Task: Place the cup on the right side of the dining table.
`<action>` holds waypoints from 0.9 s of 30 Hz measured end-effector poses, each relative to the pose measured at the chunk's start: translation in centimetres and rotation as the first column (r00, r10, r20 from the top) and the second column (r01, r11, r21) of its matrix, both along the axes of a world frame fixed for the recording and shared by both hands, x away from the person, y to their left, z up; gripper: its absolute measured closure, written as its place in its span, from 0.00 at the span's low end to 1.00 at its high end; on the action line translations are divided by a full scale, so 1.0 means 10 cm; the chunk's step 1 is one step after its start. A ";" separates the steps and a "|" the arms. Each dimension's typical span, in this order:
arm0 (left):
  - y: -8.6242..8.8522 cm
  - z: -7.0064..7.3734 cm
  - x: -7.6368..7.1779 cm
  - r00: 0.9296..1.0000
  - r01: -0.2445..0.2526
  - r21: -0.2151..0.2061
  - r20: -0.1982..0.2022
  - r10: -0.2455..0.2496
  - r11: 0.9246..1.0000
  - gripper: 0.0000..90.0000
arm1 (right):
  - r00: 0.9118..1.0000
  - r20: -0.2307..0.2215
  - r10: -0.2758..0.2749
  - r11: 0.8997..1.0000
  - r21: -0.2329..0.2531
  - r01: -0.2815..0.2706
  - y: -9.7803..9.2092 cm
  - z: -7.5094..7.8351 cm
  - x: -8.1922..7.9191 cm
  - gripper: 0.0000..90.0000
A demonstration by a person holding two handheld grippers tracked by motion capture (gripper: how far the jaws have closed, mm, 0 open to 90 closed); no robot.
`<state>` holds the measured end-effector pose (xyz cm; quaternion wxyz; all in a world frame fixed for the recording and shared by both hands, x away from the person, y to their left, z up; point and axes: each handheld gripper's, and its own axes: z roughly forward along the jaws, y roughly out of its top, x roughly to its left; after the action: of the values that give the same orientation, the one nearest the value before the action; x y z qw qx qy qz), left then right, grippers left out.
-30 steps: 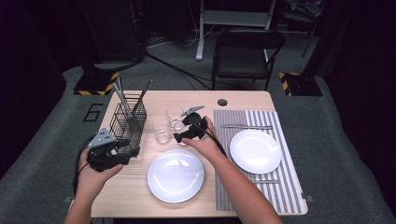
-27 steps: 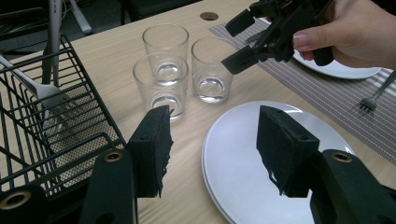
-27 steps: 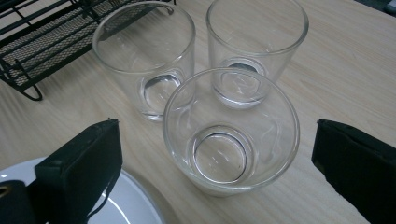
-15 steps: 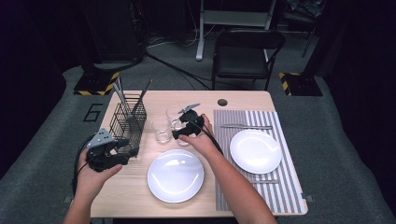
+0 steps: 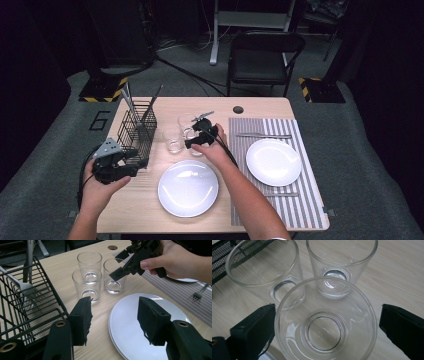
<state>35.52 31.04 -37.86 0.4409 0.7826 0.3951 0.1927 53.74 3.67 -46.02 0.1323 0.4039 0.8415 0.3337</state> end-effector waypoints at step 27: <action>0.01 -0.02 0.01 1.000 -0.003 0.000 -0.006 0.003 1.000 0.50 | 1.000 0.004 0.021 1.000 0.013 -0.021 0.05 -0.01 0.02 0.19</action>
<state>35.63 31.17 -38.02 0.4394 0.7825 0.3976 0.1912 53.93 4.13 -46.14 0.1277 0.3952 0.8434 0.3410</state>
